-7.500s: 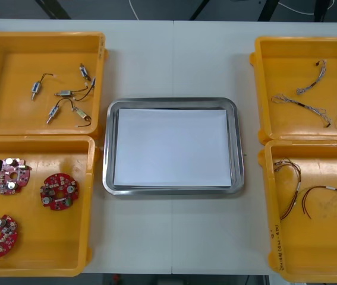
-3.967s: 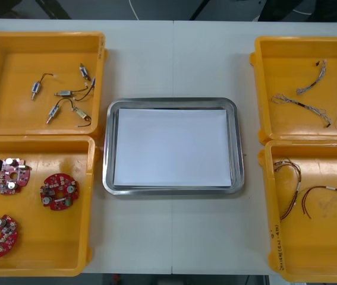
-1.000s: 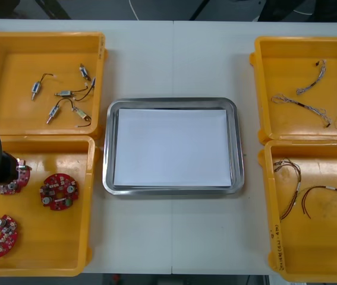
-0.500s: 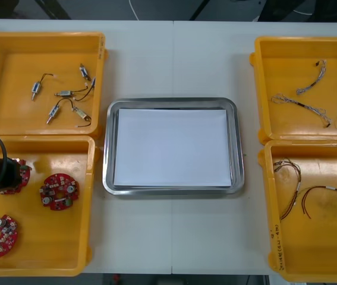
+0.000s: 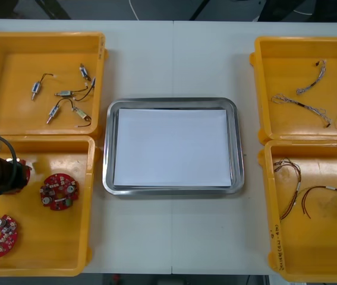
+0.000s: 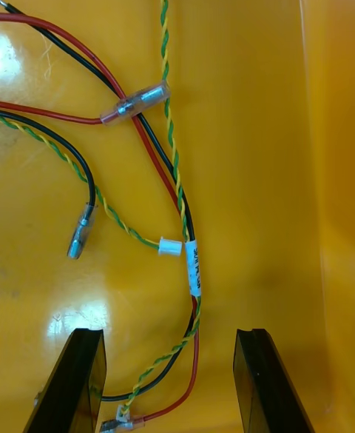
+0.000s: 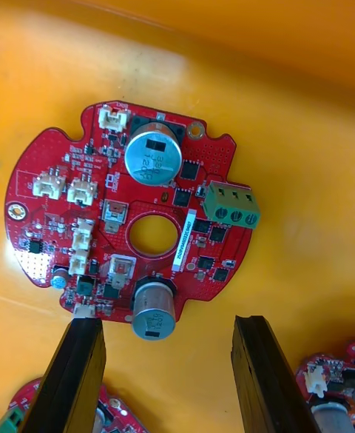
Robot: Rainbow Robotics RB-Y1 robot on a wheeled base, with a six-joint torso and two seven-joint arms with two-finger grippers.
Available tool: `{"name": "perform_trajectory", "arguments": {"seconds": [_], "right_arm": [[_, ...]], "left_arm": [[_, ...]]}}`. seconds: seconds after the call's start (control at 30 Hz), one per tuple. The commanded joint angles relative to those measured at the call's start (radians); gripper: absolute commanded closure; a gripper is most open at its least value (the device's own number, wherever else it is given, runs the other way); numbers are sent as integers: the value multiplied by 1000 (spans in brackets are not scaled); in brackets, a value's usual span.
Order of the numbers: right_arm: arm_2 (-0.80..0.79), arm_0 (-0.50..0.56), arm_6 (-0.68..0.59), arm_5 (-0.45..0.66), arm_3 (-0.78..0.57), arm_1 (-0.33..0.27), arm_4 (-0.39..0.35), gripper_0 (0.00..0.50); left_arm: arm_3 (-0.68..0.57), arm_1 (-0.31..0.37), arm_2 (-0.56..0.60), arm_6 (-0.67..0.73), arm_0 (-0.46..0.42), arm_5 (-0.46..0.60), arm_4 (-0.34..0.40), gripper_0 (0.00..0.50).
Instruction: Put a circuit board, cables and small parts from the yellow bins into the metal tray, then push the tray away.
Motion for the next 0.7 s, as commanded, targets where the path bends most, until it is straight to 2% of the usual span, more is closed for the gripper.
{"name": "perform_trajectory", "arguments": {"seconds": [0.03, 0.17, 0.7], "right_arm": [[33, -24, 41, -34, 25, -42, 10, 0], [37, -29, 41, -43, 36, -42, 10, 0], [82, -34, 42, -89, 84, -42, 13, 0]], "left_arm": [[-7, -26, -23, 125, 44, -33, -37, 0], [-7, -29, -40, 140, 61, -68, -60, 0], [-7, -31, -49, 176, 76, -105, -74, 0]]}}
